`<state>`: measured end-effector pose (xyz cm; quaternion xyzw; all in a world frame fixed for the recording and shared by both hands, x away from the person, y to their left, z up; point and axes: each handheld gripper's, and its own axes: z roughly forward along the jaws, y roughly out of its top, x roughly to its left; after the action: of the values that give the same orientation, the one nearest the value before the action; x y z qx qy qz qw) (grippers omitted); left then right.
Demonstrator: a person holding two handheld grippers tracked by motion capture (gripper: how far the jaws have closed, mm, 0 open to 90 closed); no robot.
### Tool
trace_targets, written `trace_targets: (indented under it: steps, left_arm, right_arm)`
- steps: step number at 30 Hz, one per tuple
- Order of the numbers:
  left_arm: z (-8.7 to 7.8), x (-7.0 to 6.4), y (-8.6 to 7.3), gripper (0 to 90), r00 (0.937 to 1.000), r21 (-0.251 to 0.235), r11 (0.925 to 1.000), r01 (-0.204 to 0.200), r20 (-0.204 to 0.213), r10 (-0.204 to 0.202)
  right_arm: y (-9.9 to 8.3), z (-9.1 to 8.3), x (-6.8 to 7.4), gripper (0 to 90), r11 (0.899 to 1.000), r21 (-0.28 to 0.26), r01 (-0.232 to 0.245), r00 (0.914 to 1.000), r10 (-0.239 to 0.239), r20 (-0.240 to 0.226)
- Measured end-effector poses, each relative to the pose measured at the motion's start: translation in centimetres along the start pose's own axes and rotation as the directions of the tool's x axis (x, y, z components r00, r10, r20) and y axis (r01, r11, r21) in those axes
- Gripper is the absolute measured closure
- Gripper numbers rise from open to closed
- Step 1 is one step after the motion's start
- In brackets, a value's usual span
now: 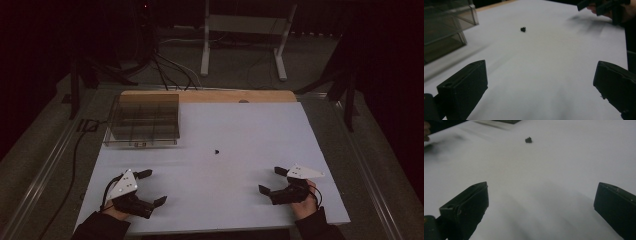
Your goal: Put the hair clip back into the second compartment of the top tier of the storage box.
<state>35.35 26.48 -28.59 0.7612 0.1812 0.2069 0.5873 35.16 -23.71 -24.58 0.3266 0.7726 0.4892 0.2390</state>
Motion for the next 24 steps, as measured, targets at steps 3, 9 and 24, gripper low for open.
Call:
trace_targets:
  steps: [3, 9, 24]
  left_arm:
    - [0.1, -0.3, 0.1, 0.3, 0.9998, 0.010, 0.9999, -0.004, 0.020, 0.004]
    - [0.7, -0.8, 0.8, 0.3, 0.9977, 0.023, 0.9994, -0.025, 0.063, 0.024]
    - [1.4, -1.3, 3.9, 0.3, 0.9898, 0.022, 0.9976, -0.066, 0.128, 0.063]
  right_arm:
    - [0.1, 0.0, 0.1, 0.0, 1.000, -0.009, 0.000, 1.0000, 0.001, 0.004]
    - [0.3, -0.5, 0.3, 0.0, 0.999, -0.046, 0.011, 0.9999, -0.010, 0.008]
    - [0.3, -0.8, 0.2, 0.0, 0.997, -0.073, 0.002, 0.9999, -0.003, -0.011]
